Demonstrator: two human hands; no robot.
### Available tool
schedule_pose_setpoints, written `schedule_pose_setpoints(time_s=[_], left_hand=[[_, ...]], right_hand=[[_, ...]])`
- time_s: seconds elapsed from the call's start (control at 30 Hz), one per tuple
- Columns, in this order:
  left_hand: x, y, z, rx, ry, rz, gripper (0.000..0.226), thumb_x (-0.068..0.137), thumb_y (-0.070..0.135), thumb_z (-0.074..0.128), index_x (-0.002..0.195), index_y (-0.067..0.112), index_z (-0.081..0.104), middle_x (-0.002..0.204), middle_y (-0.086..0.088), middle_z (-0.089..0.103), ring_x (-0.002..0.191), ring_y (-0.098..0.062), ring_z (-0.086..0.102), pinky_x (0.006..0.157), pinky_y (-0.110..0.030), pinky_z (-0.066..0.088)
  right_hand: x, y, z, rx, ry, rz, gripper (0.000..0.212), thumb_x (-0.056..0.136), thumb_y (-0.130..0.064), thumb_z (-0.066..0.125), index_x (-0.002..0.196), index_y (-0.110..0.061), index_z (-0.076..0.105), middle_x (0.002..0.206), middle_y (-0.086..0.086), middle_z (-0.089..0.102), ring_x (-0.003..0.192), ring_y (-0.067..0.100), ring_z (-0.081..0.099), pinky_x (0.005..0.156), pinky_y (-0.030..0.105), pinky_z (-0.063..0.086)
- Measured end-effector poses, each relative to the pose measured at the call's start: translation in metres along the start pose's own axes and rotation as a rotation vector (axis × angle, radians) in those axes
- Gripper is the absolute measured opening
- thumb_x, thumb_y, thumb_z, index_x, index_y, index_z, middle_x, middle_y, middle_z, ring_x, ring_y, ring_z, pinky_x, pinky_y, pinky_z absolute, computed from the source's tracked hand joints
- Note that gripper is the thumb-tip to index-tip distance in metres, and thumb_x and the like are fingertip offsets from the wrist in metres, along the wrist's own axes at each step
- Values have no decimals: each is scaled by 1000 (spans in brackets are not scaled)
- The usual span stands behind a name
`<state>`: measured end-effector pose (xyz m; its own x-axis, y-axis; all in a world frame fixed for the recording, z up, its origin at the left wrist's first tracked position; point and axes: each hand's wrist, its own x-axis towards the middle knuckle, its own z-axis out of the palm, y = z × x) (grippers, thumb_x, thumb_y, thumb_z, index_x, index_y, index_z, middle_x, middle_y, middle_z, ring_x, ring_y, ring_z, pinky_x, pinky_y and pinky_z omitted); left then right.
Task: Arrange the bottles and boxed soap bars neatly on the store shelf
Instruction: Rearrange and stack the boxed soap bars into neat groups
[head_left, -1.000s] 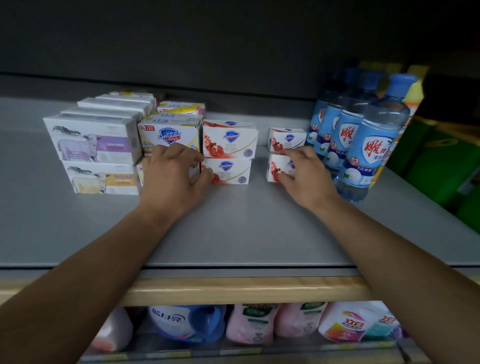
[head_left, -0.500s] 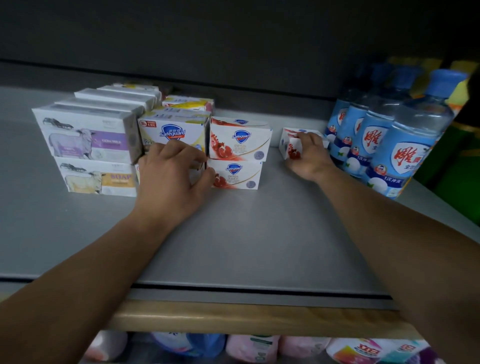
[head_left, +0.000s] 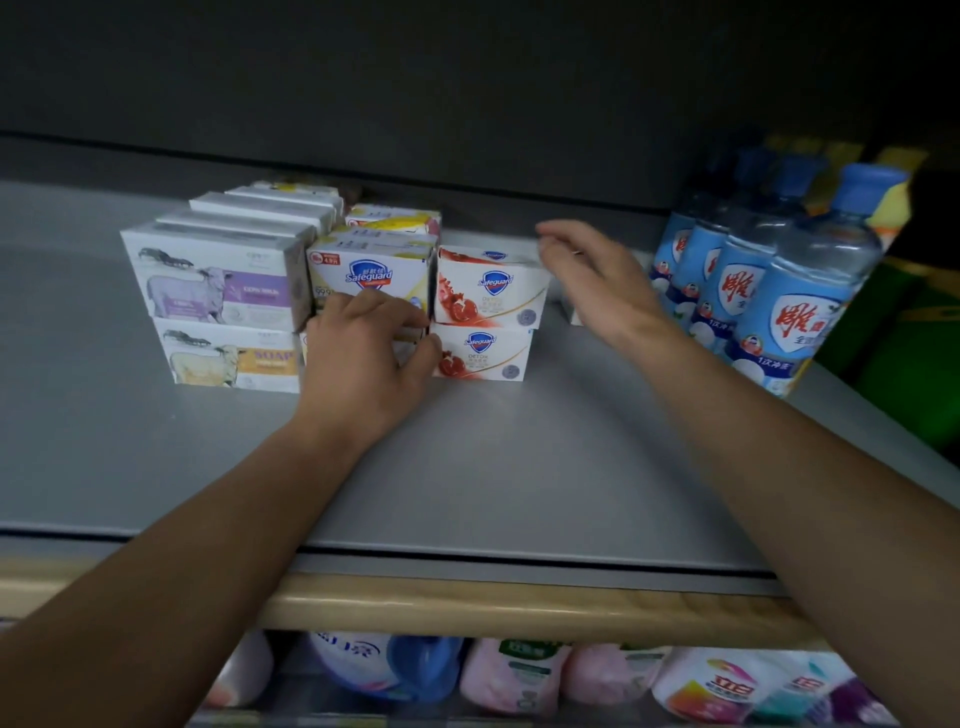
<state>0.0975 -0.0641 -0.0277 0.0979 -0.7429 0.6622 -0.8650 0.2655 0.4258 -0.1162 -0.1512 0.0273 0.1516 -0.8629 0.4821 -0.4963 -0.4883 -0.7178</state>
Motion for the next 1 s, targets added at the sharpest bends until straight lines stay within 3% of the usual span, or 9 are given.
schedule_pose_setpoints(time_s=[0.07, 0.17, 0.27, 0.37, 0.47, 0.57, 0.73, 0.9, 1.0], left_hand=[[-1, 1, -2, -41, 9, -14, 38, 80, 37, 52, 102, 13, 72, 101, -6, 70, 101, -31, 58, 90, -44, 43], [-1, 3, -5, -102, 42, -21, 39, 80, 35, 53, 104, 10, 71, 102, -8, 71, 100, -30, 59, 89, -42, 47], [-2, 6, -7, -137, 82, -10, 44, 81, 36, 54, 114, 11, 66, 105, -4, 68, 99, -25, 59, 86, -34, 47], [-5, 11, -13, -386, 77, 70, 63, 78, 32, 68, 135, 20, 47, 114, 4, 58, 99, -12, 58, 84, -25, 47], [-6, 11, -15, -457, 12, 244, 83, 71, 23, 81, 143, 20, 39, 135, 0, 48, 122, -12, 50, 96, -22, 45], [-10, 14, -16, -436, -41, 258, 72, 70, 36, 79, 135, 16, 54, 124, 0, 57, 112, -8, 56, 88, -14, 46], [-10, 14, -17, -534, 11, -10, 45, 71, 55, 65, 103, 23, 68, 88, 4, 71, 77, -18, 67, 70, -39, 57], [-10, 11, -17, -498, 91, -132, 65, 78, 71, 47, 71, 8, 62, 66, -16, 62, 62, -31, 58, 56, -47, 50], [-12, 13, -17, -461, 69, -156, 72, 77, 76, 40, 57, 9, 52, 56, -8, 56, 55, -22, 53, 54, -41, 45]], right_hand=[[-6, -8, 5, -68, -121, 5, 40, 88, -45, 62, 127, -36, 60, 116, -13, 59, 91, -9, 57, 78, 12, 42], [-12, -13, 10, -167, -76, -14, 42, 86, -19, 68, 128, -26, 60, 126, -4, 59, 103, 3, 58, 92, 20, 47], [-22, -21, 8, -83, 34, -36, 36, 88, -13, 67, 119, -28, 65, 118, -2, 63, 94, 3, 59, 81, 16, 48], [-41, -26, 3, 126, 15, -2, 28, 90, -13, 65, 109, -35, 66, 112, -4, 69, 98, 11, 65, 85, 26, 52], [-63, -33, 8, 530, -73, 131, 22, 95, -10, 57, 97, -26, 73, 101, 3, 76, 94, 21, 71, 86, 38, 56], [-74, -33, 15, 719, -92, 253, 24, 99, -13, 51, 98, -15, 75, 99, 11, 75, 87, 23, 70, 77, 40, 54], [-81, -20, 12, 919, -267, 148, 34, 94, -25, 55, 125, -15, 59, 109, 16, 61, 79, 25, 59, 64, 32, 51], [-87, -20, 21, 695, -222, 99, 23, 90, -30, 57, 102, -12, 64, 87, 11, 64, 57, 19, 61, 53, 28, 53], [-88, -22, 21, 650, -187, 162, 23, 99, -33, 54, 94, -13, 66, 75, 3, 67, 51, 19, 61, 47, 28, 52]])
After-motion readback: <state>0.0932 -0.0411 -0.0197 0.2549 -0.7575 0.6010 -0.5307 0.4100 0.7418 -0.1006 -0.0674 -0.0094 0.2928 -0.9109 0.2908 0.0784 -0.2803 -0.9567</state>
